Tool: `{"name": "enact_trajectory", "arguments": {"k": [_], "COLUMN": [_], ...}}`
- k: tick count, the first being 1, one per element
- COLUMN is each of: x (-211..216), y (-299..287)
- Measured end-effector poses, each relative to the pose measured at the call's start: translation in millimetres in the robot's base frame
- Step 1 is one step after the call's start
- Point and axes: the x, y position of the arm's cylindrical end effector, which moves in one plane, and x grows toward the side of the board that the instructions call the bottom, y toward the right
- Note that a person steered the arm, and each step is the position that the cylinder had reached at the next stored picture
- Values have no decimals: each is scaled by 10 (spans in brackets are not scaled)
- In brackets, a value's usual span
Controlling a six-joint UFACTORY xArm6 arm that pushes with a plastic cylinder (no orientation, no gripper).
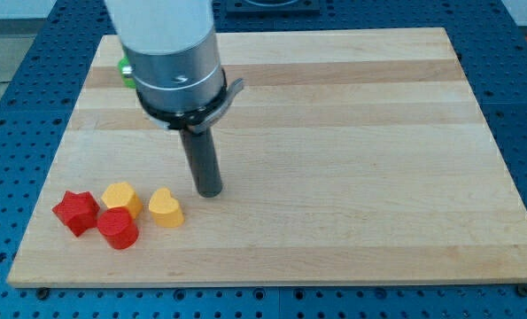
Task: Move red circle diagonal to the hexagon
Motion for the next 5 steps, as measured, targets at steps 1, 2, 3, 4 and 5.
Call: {"name": "enact_trajectory", "arguments": {"k": [1,2,3,4,5], "x": [-243,-585,-337,493,1122], "y": [281,442,428,433,70]}}
